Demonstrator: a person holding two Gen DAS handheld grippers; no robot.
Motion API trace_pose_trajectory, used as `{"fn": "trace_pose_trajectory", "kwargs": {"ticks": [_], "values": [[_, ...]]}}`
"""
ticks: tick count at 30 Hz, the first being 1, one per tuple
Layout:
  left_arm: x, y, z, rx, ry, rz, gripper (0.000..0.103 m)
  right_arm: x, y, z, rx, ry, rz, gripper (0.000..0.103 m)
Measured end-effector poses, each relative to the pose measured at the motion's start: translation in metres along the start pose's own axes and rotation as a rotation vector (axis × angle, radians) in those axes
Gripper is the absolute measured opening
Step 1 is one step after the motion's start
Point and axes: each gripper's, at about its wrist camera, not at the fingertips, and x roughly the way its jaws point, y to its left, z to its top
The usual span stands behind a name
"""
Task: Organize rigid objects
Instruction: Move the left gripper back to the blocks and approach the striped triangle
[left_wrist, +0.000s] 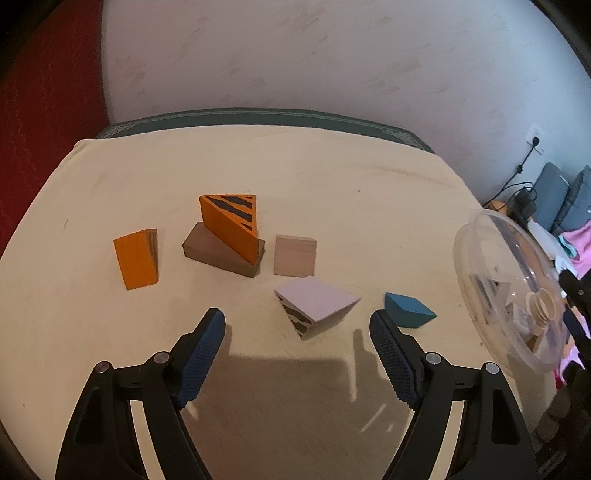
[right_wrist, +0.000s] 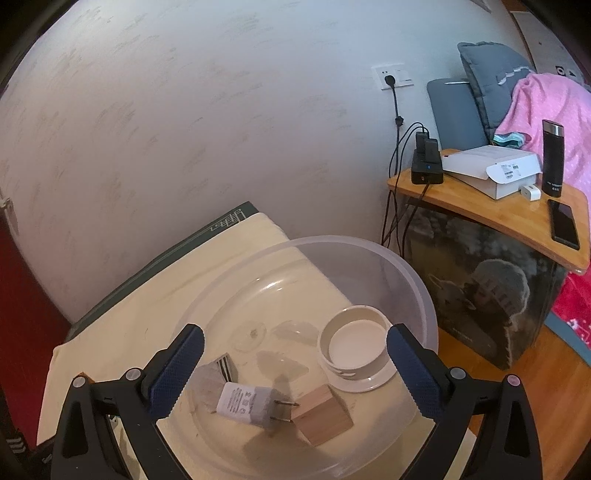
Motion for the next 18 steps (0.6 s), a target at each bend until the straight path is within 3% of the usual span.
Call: {"fn": "trace_pose_trajectory", "kwargs": {"ticks": [7,18], "values": [[0.012,-0.003,0.006,-0.011,0.015,0.020,0.079,-0.001,0.004,-0.002,-0.018,0.001,0.009,0.101],[0.026,-0.007,0.008,0.021,0.040,0.002,0.043,-0.001,0.007,-0.004,-0.032,0.001,0.015,0.101]]}}
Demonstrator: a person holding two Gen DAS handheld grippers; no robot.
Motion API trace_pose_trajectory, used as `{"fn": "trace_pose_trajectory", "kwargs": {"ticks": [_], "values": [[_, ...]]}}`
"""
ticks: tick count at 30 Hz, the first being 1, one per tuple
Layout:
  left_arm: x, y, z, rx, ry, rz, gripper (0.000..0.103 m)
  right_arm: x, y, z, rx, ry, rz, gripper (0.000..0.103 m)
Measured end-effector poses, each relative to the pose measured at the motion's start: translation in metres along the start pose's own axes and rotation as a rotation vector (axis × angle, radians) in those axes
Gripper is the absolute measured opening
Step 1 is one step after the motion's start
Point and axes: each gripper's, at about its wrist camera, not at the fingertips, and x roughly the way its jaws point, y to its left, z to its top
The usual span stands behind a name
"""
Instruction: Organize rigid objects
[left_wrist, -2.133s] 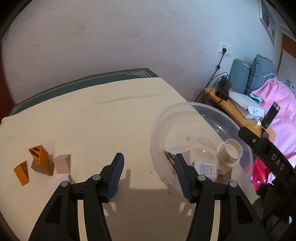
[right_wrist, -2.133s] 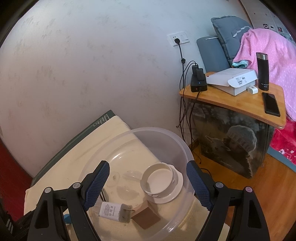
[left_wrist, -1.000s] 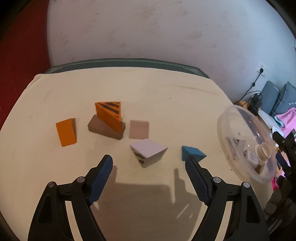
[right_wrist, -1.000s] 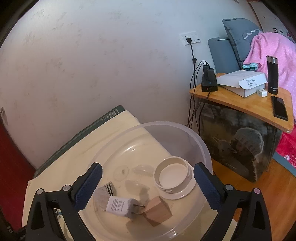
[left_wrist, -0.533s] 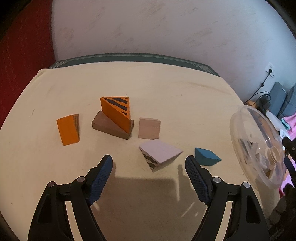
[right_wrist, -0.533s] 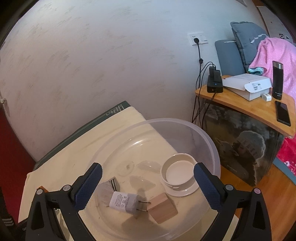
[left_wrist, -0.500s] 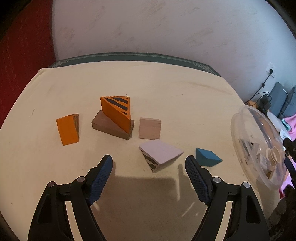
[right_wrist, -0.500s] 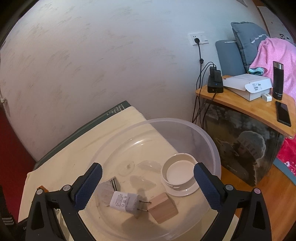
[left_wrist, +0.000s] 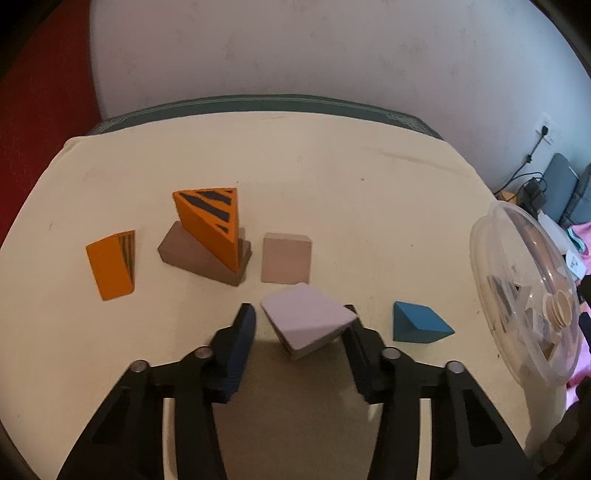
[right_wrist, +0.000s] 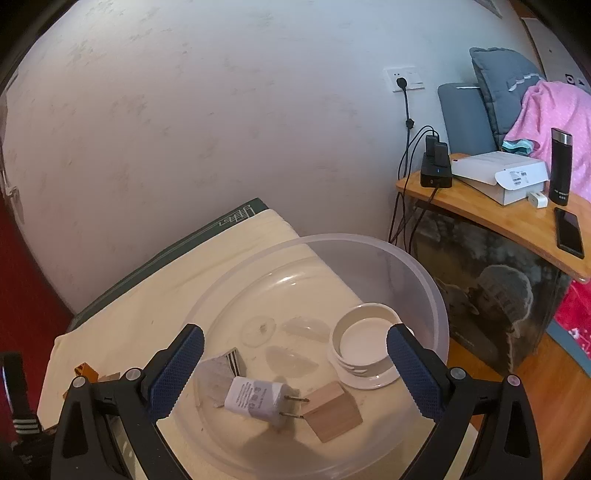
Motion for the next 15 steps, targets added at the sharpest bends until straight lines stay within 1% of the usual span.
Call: {"fn": "trace_pose_trajectory", "kwargs": {"ticks": [9,15], "values": [[-0.009,0.001,-0.006,0.017,-0.024,-0.003,0.038,0.001,0.002,-0.001,-0.007,0.004,0.003,0.101],[-0.015,0.002,-0.008,0.000,-0.037,-0.004,0.038,0.001,0.004,0.000,-0.009,0.006,-0.001,0.101]]}}
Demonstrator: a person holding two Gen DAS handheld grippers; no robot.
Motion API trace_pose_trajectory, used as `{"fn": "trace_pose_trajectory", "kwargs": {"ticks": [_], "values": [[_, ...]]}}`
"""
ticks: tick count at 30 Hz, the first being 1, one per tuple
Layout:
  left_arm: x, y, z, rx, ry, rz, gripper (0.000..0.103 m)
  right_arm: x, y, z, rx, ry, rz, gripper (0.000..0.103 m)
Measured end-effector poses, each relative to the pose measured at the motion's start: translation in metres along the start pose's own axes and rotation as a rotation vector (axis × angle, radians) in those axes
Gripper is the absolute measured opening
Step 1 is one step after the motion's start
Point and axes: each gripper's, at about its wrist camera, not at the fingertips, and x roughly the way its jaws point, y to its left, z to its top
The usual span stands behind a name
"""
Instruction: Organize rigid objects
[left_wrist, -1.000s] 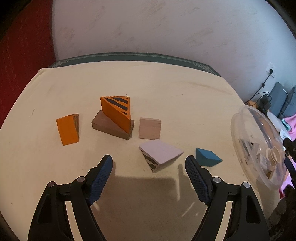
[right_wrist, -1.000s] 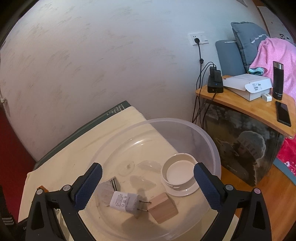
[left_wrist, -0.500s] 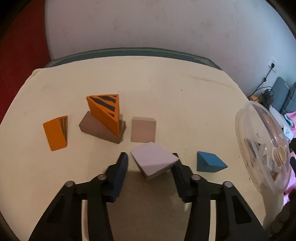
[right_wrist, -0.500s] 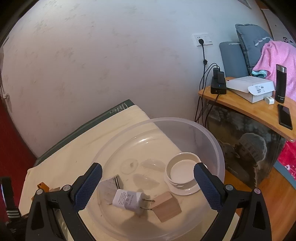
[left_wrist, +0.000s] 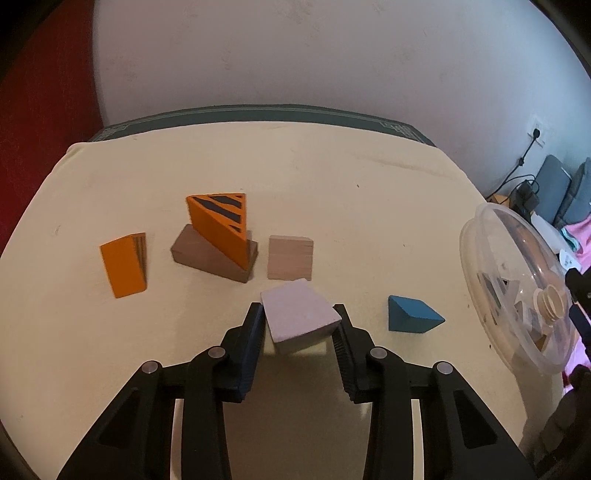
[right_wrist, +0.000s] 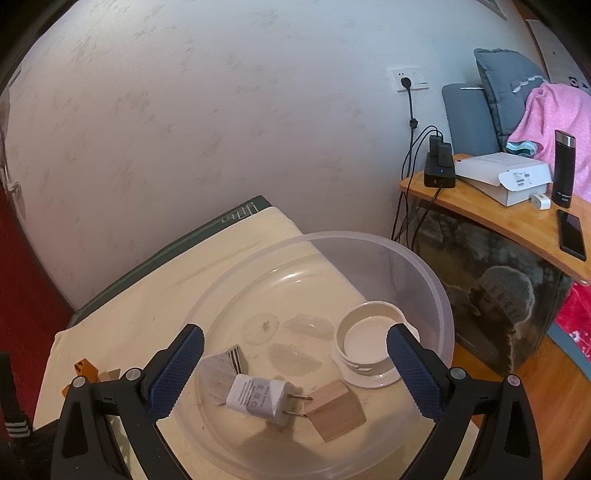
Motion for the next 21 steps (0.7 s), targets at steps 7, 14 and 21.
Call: {"fn": "trace_pose_trajectory", "kwargs": {"ticks": [7,14,21], "values": [[-0.014,0.005,-0.007,0.006,-0.019,-0.012,0.038,0.003,0.005,-0.001,-0.017,0.004,-0.014,0.101],[-0.029,0.015,-0.012,0.005,-0.051,-0.019,0.038,0.004,0.012,-0.003,-0.048,0.002,-0.026,0.101],[-0.040,0.030,-0.017,-0.013,-0.073,-0.012,0.038,-0.007,0.038,-0.009,-0.095,0.006,-0.008,0.101]]}}
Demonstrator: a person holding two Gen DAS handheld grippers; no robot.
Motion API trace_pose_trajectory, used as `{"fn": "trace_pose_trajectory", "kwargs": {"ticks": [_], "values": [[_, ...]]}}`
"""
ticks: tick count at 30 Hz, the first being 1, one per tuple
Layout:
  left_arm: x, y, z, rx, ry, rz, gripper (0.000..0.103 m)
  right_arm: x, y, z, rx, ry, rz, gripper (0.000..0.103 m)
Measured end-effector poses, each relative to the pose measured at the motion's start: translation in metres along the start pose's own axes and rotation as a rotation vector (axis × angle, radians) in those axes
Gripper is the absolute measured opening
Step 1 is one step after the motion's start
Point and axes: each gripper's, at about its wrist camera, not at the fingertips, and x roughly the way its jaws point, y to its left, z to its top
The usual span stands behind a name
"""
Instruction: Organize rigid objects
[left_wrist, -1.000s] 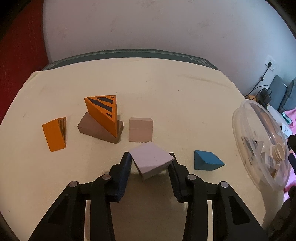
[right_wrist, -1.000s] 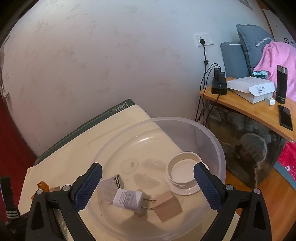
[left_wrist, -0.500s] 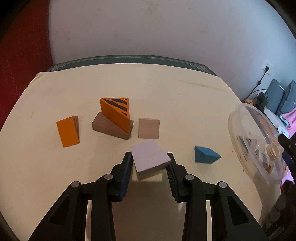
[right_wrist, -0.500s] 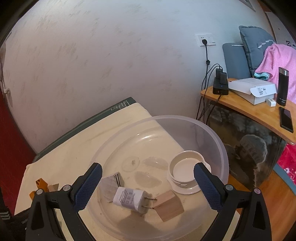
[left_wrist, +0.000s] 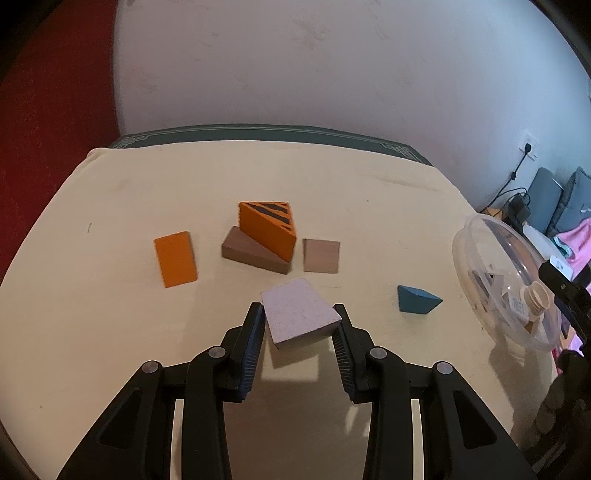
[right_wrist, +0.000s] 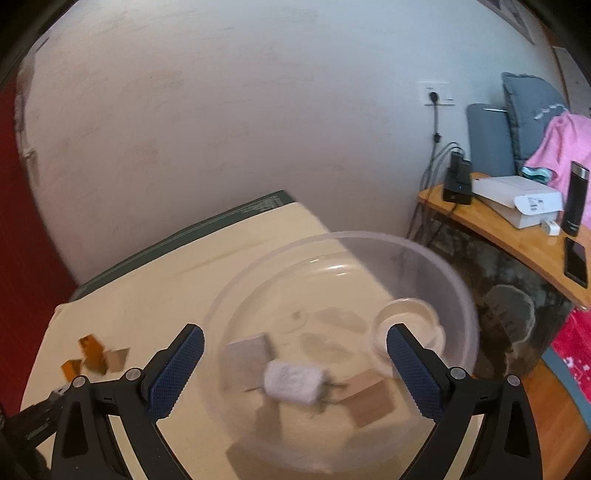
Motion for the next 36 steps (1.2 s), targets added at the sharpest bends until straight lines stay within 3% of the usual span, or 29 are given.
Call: {"fn": "trace_pose_trajectory", "kwargs": {"ticks": [12,19,26,36], "values": [[-0.013,0.016,-0.004,-0.016,-0.044,0.033,0.038,0.000,0.076,-0.019,-0.137,0.098,0.121,0.101],[-0.018,0.026,-0.005,-0.041,-0.050,0.020,0.038,0.016,0.112,-0.035,-0.240,0.192,0.157,0.081],[-0.024,0.033,-0.005,-0.061,-0.057,0.005,0.038,0.048,0.117,-0.040,-0.225,0.321,0.162,0.065],[-0.023,0.036,-0.004,-0.070,-0.049,-0.002,0.038,0.059,0.128,-0.044,-0.277,0.323,0.116,0.049]]}}
